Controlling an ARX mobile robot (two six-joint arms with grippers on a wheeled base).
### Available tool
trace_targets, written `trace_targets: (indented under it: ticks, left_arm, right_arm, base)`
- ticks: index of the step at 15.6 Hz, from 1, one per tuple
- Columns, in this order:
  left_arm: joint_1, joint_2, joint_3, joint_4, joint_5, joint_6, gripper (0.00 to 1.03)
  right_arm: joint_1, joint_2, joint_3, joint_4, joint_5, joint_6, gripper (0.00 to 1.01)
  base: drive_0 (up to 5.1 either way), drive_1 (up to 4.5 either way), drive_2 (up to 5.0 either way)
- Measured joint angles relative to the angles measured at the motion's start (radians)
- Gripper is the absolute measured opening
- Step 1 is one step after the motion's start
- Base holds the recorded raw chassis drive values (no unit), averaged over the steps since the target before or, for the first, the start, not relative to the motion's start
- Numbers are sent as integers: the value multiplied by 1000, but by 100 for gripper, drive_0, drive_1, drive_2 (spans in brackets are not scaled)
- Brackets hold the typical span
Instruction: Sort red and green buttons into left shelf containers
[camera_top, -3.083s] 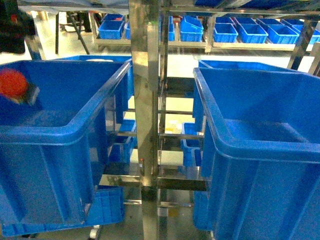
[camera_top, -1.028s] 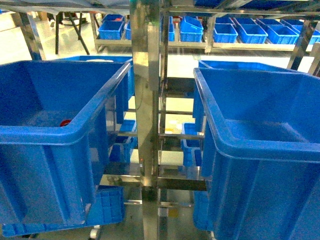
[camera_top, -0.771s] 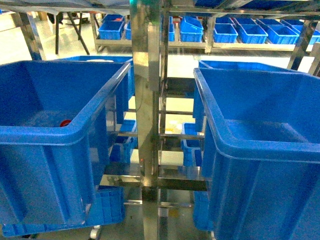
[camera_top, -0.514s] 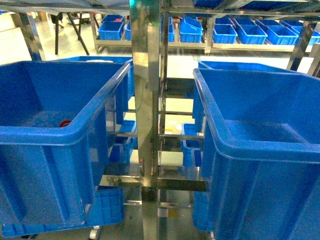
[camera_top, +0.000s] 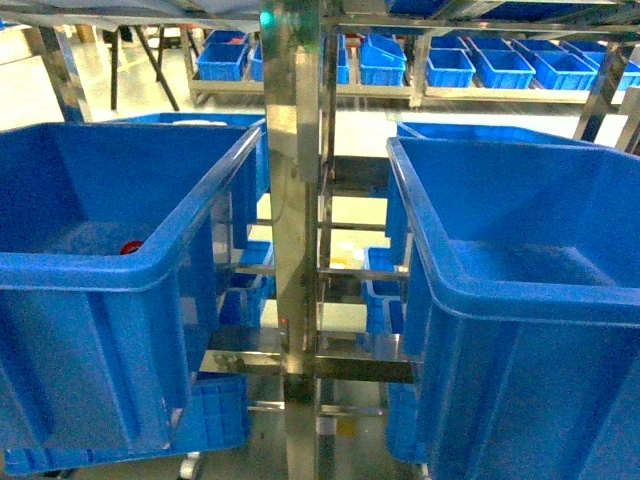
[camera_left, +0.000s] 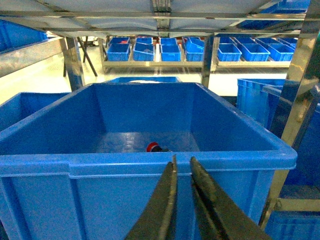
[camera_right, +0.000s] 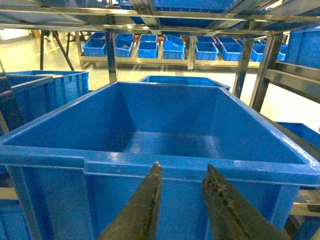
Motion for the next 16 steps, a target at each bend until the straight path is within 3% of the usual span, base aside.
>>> trace_targets:
  ticks: [6, 7, 8, 16]
  left_arm:
    - [0, 0, 0, 0, 0, 0, 84]
    - [0, 0, 0, 0, 0, 0, 95]
    - [0, 0, 0, 0, 0, 0, 99]
    - [0, 0, 0, 0, 0, 0, 98]
  right_arm:
    - [0, 0, 0, 0, 0, 0, 96]
    - [0, 0, 0, 0, 0, 0, 100]
    - [0, 0, 0, 0, 0, 0, 97]
    - [0, 0, 0, 0, 0, 0, 98]
  base:
    - [0, 0, 0]
    - [0, 0, 0]
    - [0, 0, 0]
    - [0, 0, 0]
